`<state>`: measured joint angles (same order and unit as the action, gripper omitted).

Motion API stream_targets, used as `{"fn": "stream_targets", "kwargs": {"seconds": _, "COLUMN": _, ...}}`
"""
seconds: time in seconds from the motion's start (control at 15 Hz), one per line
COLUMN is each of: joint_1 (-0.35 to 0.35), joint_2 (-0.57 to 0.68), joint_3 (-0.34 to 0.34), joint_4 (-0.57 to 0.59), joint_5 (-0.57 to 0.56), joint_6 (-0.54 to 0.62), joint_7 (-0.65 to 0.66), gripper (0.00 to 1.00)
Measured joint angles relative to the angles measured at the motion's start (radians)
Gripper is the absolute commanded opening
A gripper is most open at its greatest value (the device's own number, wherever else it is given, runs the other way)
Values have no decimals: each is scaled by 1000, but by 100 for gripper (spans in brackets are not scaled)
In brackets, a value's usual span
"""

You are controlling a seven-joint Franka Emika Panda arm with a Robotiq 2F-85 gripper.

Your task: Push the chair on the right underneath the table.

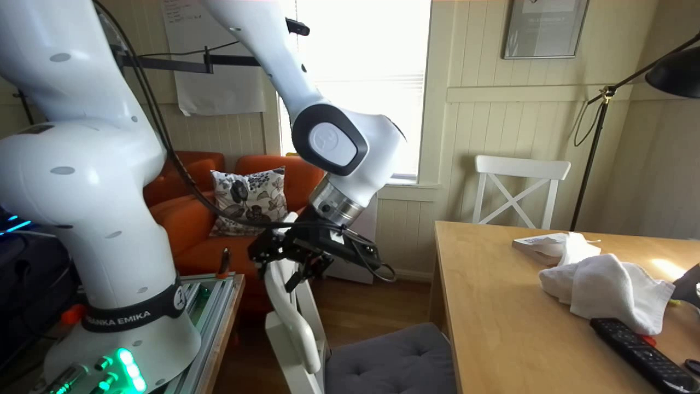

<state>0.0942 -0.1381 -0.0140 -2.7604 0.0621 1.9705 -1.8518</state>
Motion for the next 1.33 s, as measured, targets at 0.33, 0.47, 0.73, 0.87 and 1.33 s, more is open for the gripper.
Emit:
{"fn": "stream_targets", "kwargs": {"seconds": 0.33, "joint_1": 1, "joint_2": -46, "joint_3": 3, "joint_4": -15, "joint_5": 0, "joint_6": 4, "joint_7": 0, "gripper": 39}}
{"fn": "stream_targets", "kwargs": {"seconds": 0.47, "joint_1": 1, "joint_2": -47, "joint_3": 5, "joint_4": -15, "joint_5": 0, "joint_6": 6, "joint_7": 0, "gripper": 39}}
{"fn": "stream_targets", "kwargs": {"seconds": 0.73, "joint_1": 2, "joint_2": -47, "joint_3": 8, "joint_4": -15, "joint_5": 0, "joint_6": 9, "joint_7": 0, "gripper": 39}}
{"fn": "stream_targets", "kwargs": {"seconds": 0.87, "joint_1": 2, "joint_2": -47, "joint_3": 11, "joint_4": -14, "joint_5": 0, "joint_6": 11, "joint_7": 0, "gripper": 39}}
{"fn": "stream_targets", "kwargs": {"seconds": 1.33, "joint_1": 27, "joint_2": -18, "joint_3": 43, "joint_4": 30, "joint_5": 3, "joint_6": 32, "joint_7": 2, "gripper": 39}}
